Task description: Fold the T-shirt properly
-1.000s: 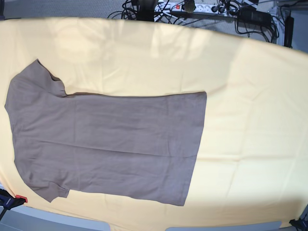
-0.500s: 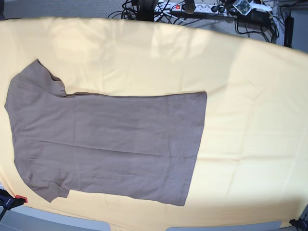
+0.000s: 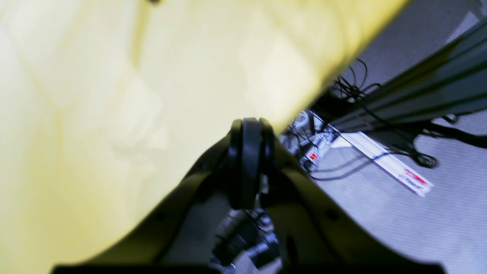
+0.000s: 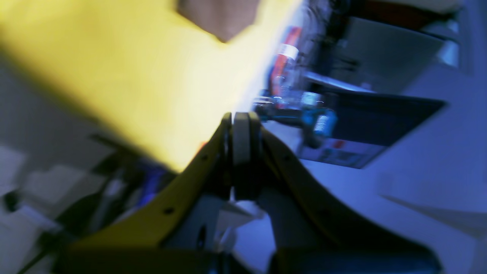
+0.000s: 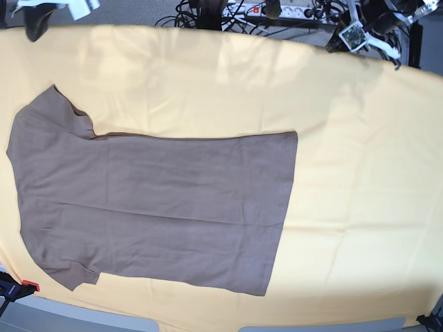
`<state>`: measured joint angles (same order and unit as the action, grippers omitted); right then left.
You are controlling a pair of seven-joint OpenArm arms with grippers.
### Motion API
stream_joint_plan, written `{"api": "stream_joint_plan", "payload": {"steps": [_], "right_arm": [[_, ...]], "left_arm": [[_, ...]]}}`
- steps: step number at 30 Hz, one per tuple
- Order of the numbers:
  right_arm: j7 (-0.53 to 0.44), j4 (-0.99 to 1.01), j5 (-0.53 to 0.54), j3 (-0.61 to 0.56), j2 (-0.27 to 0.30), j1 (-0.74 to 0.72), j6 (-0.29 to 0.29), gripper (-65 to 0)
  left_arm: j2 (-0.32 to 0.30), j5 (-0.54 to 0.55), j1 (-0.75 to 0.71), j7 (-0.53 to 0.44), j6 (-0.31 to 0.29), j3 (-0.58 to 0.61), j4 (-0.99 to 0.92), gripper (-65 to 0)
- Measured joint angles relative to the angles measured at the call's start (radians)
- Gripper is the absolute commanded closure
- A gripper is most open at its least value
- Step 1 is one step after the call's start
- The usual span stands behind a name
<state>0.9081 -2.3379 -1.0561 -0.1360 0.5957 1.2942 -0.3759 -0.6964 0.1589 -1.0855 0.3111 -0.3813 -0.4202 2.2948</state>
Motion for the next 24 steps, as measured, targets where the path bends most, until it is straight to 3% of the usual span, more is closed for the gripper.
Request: {"api": "stream_joint_plan", "payload": {"steps": [2, 4, 8, 10, 13, 16, 18, 24], "right_arm": [[-0.097, 0.000, 0.096, 0.082, 0.002, -0.001, 0.013, 0.0], [-0.193, 0.000, 0.223, 0.150, 0.002, -0.002, 0.072, 0.0], [-0.344, 0.001, 0.569, 0.248, -0.006, -0.159, 0.323, 0.0], [-0.380, -0.002, 0.688, 0.275, 0.000, -0.246, 0.401, 0.0], [-0.377, -0.002, 0.753, 0.285, -0.003, -0.323, 0.441, 0.0], [-0.389, -0.002, 0.785, 0.284, -0.006, -0.373, 0.455, 0.0], [-0.396, -0.002, 0.785, 0.284, -0.006, -0.396, 0.461, 0.0], [-0.404, 0.090, 0.784, 0.284, -0.008, -0.433, 0.462, 0.0]], "left_arm": [[-0.011, 0.000, 0.049, 0.000, -0.006, 0.000, 0.000, 0.0], [-0.024, 0.000, 0.106, -0.002, -0.043, 0.000, -0.001, 0.0], [-0.069, -0.004, 0.205, -0.023, -0.080, 0.002, -0.033, 0.0], [-0.097, -0.010, 0.253, -0.074, -0.101, 0.006, -0.064, 0.0], [-0.148, -0.032, 0.330, -0.154, -0.135, 0.048, -0.098, 0.0], [-0.198, -0.075, 0.418, -0.155, -0.131, 0.149, -0.148, 0.0], [-0.231, -0.069, 0.496, -0.162, -0.129, 0.244, -0.182, 0.0], [-0.268, -0.198, 0.788, -0.259, -0.103, 0.569, -0.321, 0.0]]}}
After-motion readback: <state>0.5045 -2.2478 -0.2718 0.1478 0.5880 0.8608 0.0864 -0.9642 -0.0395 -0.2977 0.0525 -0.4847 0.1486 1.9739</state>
